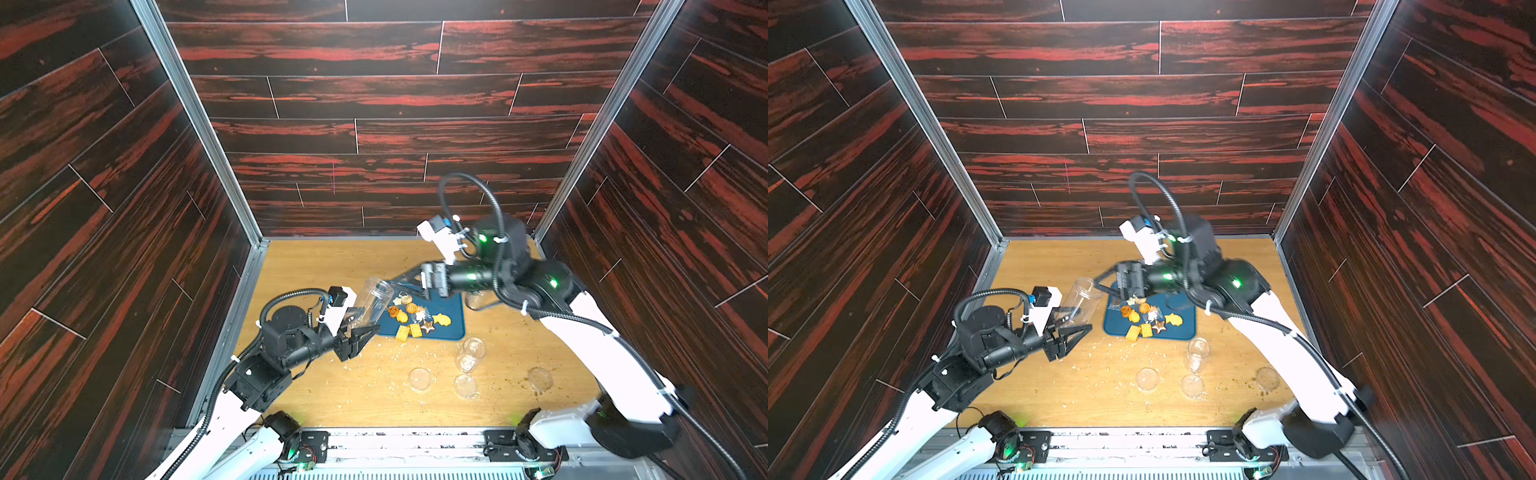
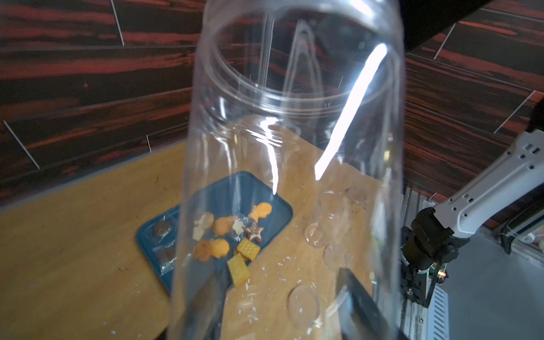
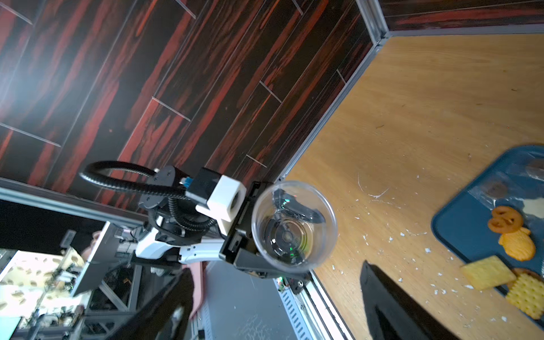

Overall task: Pour the cookies out of the jar
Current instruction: Place the jar at the center of the board.

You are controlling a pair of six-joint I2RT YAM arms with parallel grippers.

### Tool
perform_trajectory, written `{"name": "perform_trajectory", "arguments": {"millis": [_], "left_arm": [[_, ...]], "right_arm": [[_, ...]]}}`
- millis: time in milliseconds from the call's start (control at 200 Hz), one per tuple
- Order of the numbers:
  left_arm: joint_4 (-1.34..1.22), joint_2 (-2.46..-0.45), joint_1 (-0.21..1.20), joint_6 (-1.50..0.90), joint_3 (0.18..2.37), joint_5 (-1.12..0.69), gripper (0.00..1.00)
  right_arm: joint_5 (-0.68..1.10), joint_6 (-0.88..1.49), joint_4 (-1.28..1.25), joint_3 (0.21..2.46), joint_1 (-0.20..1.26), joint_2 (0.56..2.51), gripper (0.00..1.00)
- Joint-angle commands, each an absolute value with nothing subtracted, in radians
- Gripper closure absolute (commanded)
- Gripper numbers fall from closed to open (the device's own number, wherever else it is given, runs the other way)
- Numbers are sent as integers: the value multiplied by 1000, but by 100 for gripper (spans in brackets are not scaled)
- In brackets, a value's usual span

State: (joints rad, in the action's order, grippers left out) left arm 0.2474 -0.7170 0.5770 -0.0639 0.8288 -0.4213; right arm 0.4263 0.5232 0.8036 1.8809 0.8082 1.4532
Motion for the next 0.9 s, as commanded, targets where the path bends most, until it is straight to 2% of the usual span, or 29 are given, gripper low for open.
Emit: {"name": "perform_trajectory", "arguments": {"millis": [0,85,586,736,897], "left_arm": [[272,-730,574,15,877,-464,52],[266,-739,574,19,887,-473,52],[288,-763,574,58,926,-493,52],[305,-759,574,70,929,-497,52],[322,-753,574,86,933,-491,52]], "right_arm": [[331,455,981,1980,835,1519,8],[303,456,1000,2009,836,1538,8],[386,477,982,2055,871,1634,8],[389,482,960,2058,871,1640,12],[446,500,940,2059,871,1651,21]]}}
